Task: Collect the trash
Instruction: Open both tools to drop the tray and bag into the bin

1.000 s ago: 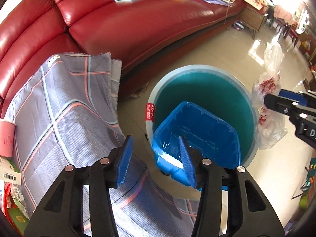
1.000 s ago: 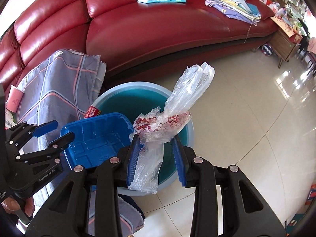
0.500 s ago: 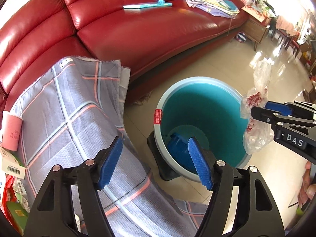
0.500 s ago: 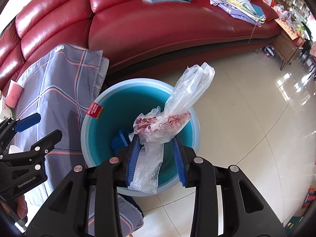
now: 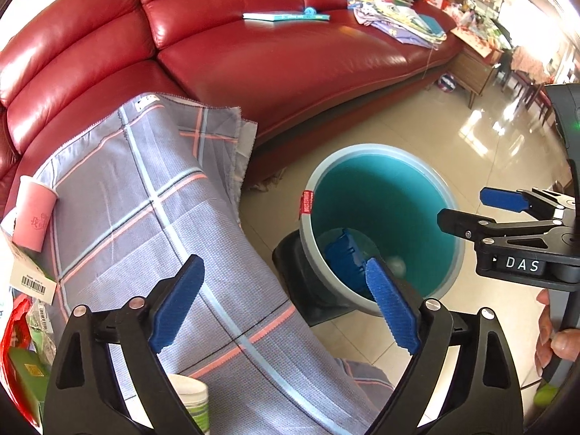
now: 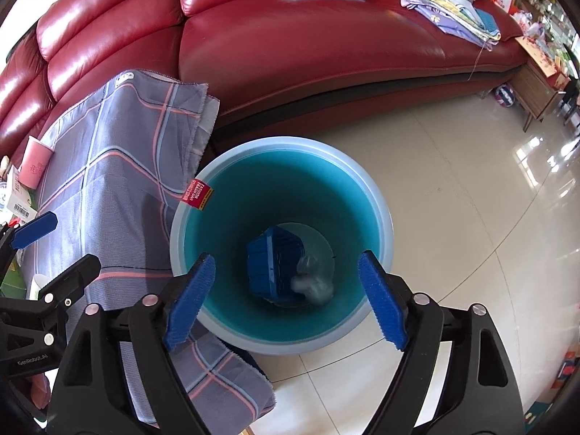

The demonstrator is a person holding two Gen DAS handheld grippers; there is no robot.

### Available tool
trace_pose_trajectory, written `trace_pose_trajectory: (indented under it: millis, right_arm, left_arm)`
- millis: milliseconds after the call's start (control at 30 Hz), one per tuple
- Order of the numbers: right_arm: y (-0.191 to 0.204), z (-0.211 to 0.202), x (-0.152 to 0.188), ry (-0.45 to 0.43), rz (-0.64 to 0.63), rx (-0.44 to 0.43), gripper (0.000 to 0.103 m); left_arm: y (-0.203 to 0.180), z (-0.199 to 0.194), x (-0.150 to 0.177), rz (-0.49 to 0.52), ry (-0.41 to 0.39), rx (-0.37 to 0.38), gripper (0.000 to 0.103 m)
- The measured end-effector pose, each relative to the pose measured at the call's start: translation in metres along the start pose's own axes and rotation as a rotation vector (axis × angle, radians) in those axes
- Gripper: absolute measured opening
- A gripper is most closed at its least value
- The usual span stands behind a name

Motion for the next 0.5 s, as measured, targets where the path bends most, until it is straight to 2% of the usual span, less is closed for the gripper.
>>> trace_pose_trajectory:
  millis: [500]
  right_arm:
    - [0.033,-0.014,0.008,0.021,-0.017,-0.011,0.086]
  left_arm:
    - [0.029,-0.029,0.008,-0.052,-0.034,0.006,0.092]
Point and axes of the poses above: each gripper's, at about its wrist camera, not at the fingertips, and z roughly the way its jaws point, y to its left, x to its underside, the point moved 10 cm from there along z, roughly the way its jaws point, and after that the axes turned 12 degrees about -z, right-handed, at the moved point
